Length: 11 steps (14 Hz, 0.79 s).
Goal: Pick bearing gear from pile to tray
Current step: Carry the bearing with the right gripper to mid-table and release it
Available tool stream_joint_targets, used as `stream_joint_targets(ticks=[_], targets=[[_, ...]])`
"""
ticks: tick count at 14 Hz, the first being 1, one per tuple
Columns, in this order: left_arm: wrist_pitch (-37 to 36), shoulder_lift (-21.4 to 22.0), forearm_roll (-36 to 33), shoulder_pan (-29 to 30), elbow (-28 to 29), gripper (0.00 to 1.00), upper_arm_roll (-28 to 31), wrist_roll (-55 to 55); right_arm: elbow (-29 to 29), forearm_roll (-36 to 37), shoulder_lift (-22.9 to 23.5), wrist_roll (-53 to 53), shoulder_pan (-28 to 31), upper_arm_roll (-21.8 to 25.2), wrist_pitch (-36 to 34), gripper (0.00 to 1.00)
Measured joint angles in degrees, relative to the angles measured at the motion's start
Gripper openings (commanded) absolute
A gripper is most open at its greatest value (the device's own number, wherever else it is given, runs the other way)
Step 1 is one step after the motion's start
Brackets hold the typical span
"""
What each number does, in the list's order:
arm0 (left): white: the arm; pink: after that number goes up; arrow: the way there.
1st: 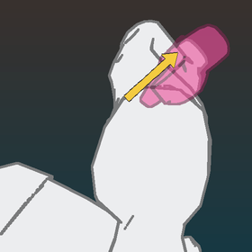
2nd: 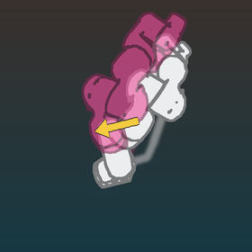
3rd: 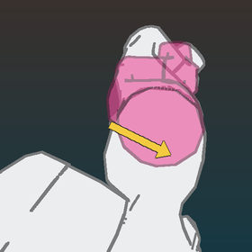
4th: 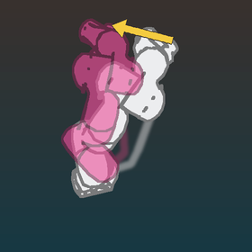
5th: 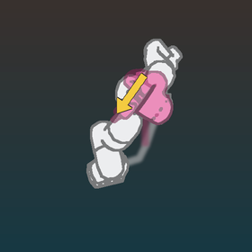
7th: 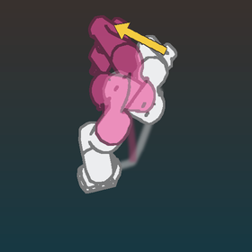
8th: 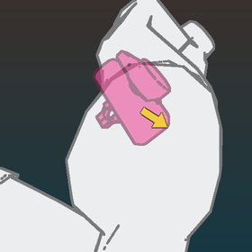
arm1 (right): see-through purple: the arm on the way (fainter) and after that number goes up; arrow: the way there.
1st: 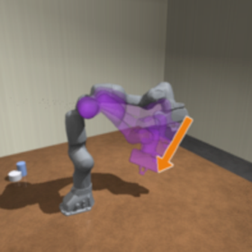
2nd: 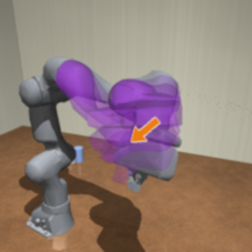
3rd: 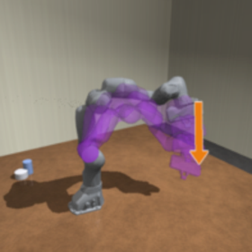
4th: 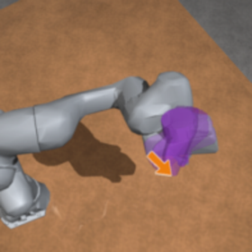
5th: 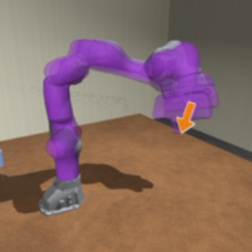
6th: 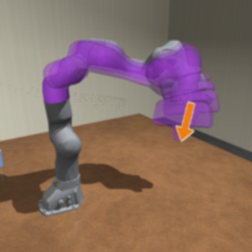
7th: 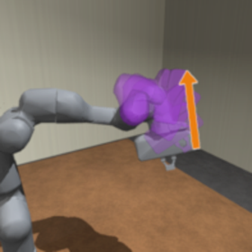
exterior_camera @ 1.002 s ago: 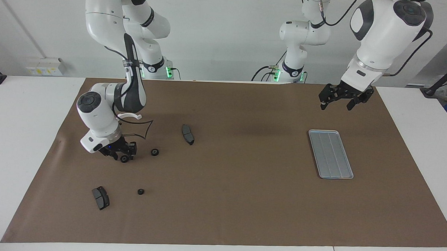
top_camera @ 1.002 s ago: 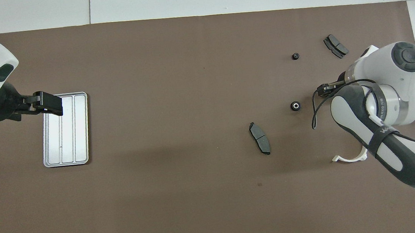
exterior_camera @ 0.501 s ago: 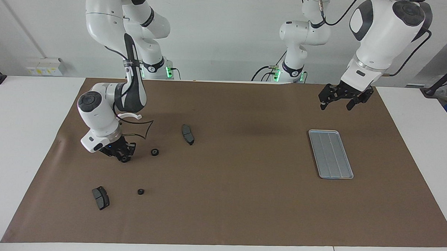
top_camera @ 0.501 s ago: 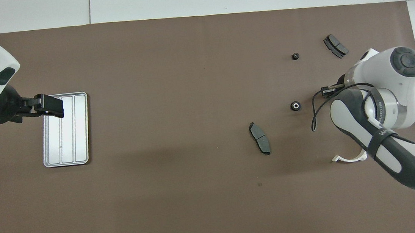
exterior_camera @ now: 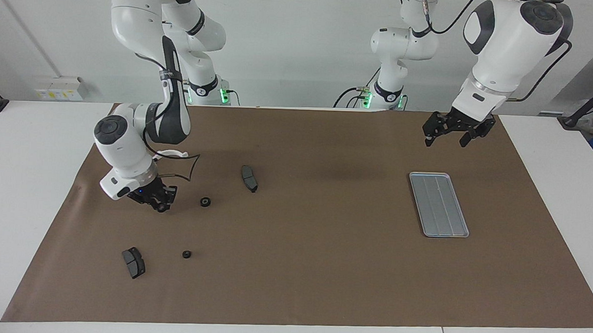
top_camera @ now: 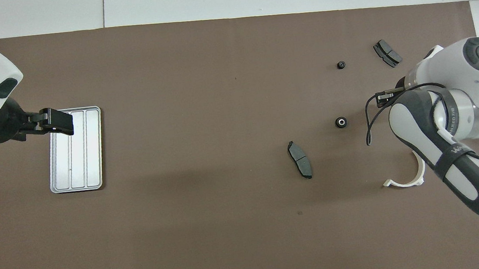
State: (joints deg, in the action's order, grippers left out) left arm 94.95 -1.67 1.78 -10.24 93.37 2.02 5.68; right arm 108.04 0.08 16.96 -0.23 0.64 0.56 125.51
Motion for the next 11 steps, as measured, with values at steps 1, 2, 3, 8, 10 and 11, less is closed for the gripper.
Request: stream_joint_targets(ticks=[1,2,3,8,10,11], targets=[[0.1,0.0,0.0,0.0,0.0,1.0,0.0,0.0,-1.9,0.0,-0.6,-2.8,-1.0,-0.4,-2.8,0.0],[0.2,0.0,0.0,0.0,0.0,1.0,0.0,0.0,-3.3,-0.1,-0.9,-5.9,-2.3,-0.7,-4.2,0.0],[0.3,0.0,0.0,0.0,0.0,1.0,0.0,0.0,-4.0,-0.1,-0.9,-9.2,-4.1,-0.8,-4.5,0.0],[0.5,0.0,0.0,0.0,0.1,1.0,0.0,0.0,-4.4,-3.2,-0.2,-28.9,-14.8,-1.8,-0.1,0.0],[0.5,0.0,0.0,0.0,0.1,1.0,0.0,0.0,-4.4,-3.4,0.3,-35.3,-18.5,-2.0,2.3,0.0],[0.5,0.0,0.0,0.0,0.1,1.0,0.0,0.0,-4.4,-3.5,0.7,-38.2,-20.1,-2.0,3.6,0.0]])
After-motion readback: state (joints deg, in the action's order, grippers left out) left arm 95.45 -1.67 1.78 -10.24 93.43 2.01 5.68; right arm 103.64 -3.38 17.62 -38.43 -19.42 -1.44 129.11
